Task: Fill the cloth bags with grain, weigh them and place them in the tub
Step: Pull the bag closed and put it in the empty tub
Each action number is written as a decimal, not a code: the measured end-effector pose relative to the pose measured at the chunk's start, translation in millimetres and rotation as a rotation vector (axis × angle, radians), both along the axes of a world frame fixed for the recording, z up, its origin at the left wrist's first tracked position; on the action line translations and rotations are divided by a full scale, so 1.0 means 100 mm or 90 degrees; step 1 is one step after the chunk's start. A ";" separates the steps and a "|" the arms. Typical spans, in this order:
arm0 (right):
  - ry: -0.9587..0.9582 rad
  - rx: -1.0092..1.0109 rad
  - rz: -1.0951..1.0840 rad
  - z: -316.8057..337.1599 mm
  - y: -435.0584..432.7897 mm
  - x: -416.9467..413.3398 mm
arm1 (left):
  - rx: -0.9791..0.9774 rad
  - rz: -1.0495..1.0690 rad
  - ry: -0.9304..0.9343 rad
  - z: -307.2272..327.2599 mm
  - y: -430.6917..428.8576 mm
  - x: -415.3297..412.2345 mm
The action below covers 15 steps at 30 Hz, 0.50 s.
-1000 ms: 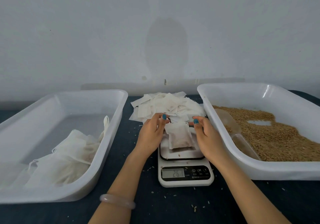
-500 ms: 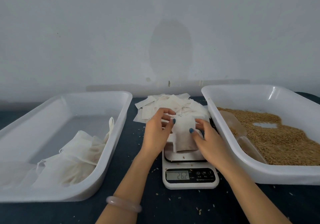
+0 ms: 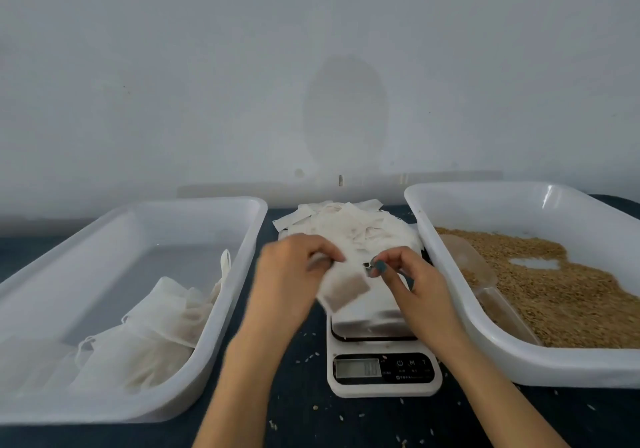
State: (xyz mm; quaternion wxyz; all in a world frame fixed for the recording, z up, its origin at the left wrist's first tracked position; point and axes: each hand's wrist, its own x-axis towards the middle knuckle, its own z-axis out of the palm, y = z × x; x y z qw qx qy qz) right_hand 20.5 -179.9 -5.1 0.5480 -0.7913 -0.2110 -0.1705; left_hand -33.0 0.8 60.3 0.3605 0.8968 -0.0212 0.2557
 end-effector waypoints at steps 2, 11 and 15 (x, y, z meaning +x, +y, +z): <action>0.013 0.005 0.002 0.00 -0.01 -0.01 | 0.020 0.137 -0.047 0.18 0.22 -0.21; 0.006 -0.058 -0.016 0.02 0.00 -0.04 | 0.128 0.437 0.025 0.49 0.96 -0.73; 0.015 -0.055 -0.018 0.03 -0.01 -0.04 | 0.114 0.400 0.186 0.27 0.83 -0.57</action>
